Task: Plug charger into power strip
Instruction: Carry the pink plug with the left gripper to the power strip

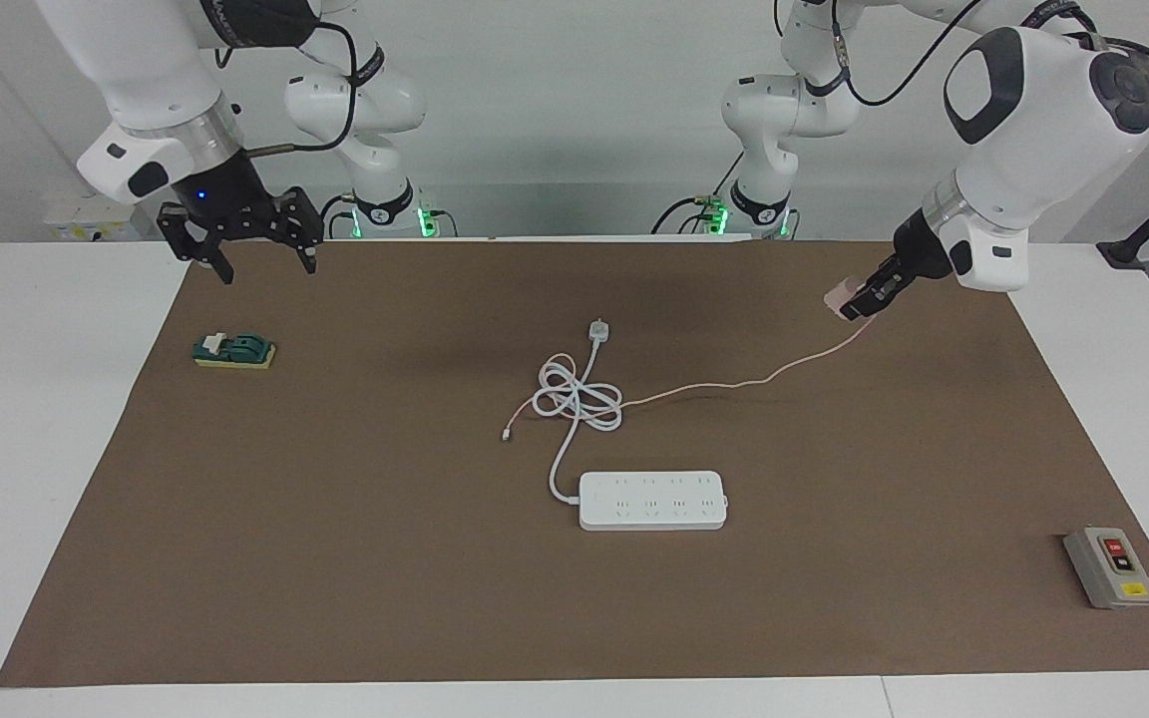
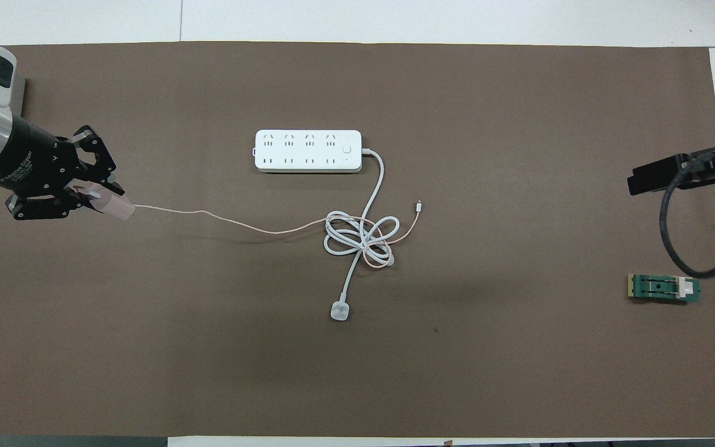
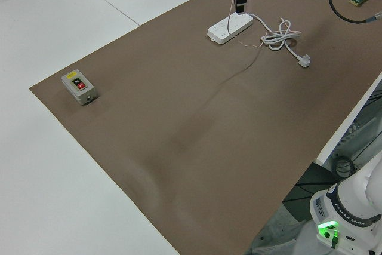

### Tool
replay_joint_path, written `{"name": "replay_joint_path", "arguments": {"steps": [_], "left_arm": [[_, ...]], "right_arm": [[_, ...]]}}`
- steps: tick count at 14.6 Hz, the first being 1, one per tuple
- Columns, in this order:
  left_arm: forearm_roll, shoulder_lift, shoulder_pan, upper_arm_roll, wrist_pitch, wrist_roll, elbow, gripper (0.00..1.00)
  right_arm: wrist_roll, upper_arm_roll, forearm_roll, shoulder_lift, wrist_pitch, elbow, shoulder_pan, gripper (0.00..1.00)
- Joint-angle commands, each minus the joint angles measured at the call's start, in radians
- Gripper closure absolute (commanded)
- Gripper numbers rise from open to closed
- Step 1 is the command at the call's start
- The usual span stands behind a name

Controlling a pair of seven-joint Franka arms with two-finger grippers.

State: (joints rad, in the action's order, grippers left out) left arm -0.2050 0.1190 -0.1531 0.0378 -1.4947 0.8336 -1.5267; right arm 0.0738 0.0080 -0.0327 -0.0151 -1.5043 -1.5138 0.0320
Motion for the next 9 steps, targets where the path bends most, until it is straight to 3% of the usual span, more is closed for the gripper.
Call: {"name": "replay_joint_path", "arguments": {"steps": [1, 4, 9], "left_arm": [[0.065, -0.027, -0.013, 0.002, 0.001, 0.064, 0.013, 1.0], [0.067, -0.001, -0.014, 0.004, -0.039, 0.108, 0.022, 1.0], [0.076, 0.065, -0.065, 0.007, -0.157, 0.427, 0.025, 1.0]], "right_arm": [[0.012, 0.012, 0.016, -0.06, 0.061, -0.045, -0.02, 0.0], [-0.006, 0.012, 0.014, -0.077, 0.023, -0.112, -0.041, 0.0], [-0.026, 0.012, 0.033, -0.048, -0.031, -0.135, -0.058, 0.0]]}}
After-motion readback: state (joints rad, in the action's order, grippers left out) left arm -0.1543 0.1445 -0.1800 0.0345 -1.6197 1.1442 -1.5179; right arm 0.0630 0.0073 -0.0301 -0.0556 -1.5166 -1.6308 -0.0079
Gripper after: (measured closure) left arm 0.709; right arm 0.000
